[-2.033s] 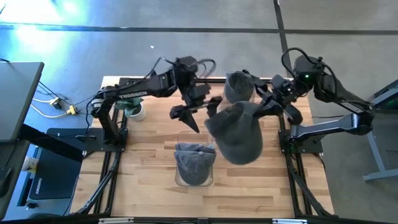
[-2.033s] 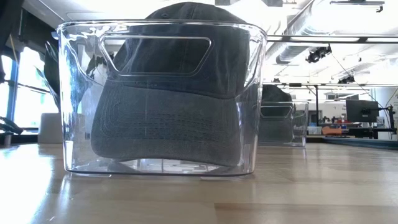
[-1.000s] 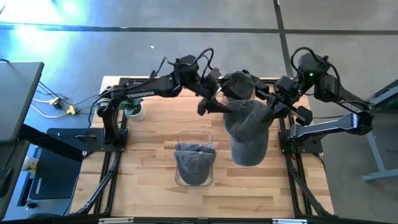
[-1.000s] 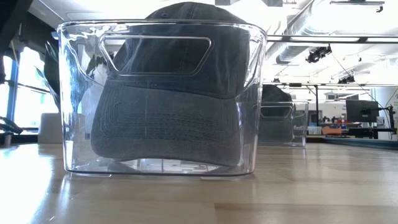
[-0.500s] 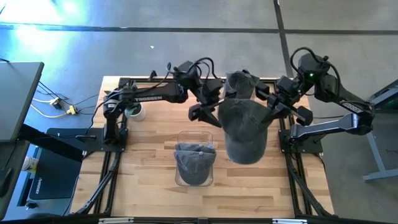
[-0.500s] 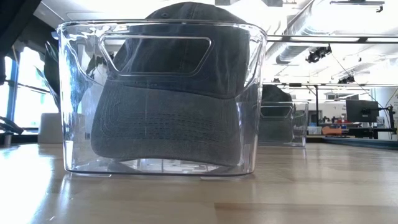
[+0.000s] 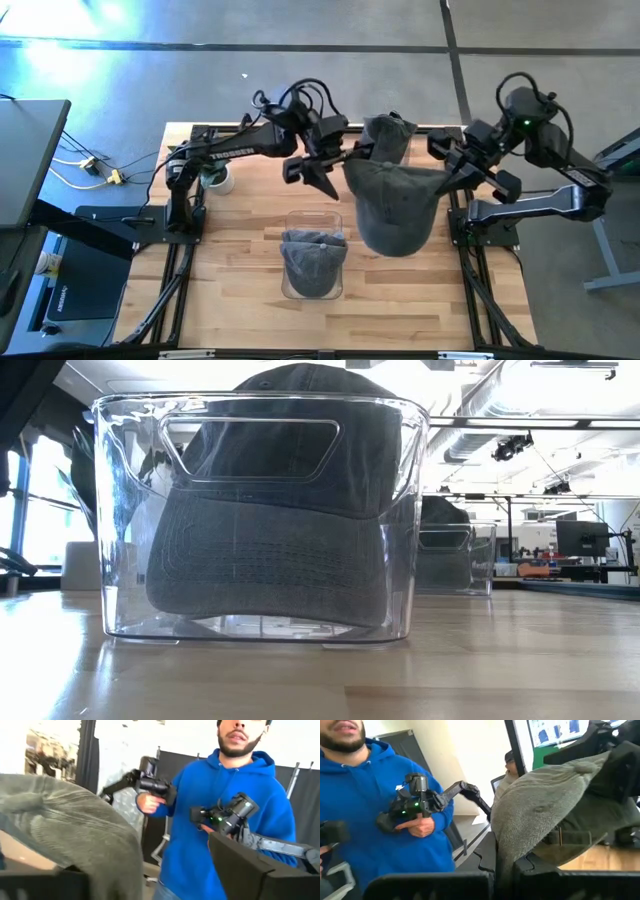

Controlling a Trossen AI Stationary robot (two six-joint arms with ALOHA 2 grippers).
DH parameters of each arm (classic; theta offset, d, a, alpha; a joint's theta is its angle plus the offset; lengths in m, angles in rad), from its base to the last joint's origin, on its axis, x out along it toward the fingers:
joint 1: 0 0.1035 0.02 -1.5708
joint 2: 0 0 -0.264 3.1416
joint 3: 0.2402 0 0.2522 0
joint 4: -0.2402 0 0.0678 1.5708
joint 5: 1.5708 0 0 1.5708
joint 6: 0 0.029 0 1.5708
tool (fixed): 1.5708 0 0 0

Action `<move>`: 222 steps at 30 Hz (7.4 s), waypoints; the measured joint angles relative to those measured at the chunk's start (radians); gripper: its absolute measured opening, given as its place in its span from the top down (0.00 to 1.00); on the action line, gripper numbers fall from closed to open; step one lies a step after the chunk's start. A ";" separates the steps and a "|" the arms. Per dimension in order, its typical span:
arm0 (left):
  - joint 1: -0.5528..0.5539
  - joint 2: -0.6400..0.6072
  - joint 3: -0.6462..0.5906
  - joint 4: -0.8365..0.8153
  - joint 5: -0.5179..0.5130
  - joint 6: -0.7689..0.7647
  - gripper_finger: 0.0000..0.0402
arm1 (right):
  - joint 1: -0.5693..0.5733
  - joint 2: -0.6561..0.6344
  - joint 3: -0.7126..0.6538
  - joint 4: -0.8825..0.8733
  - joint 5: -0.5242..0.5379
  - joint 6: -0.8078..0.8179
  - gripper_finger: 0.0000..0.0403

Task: Pick & Place hat
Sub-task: Put the black cap into the top transparent bin

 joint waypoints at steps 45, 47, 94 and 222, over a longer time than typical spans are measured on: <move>0.079 -0.001 0.016 -0.399 -0.349 0.180 0.99 | 0.000 0.026 0.000 -0.112 0.267 -0.006 0.82; 0.079 -0.001 0.016 -0.399 -0.349 0.180 0.99 | 0.000 0.024 0.000 -0.109 0.227 -0.026 0.94; 0.053 -0.001 0.015 -0.421 -0.184 0.409 0.99 | 0.000 0.036 0.000 -0.137 0.084 0.026 0.80; 0.267 0.282 0.016 -0.946 -1.019 1.226 0.61 | -0.481 0.111 -0.576 -0.085 0.847 -0.763 0.86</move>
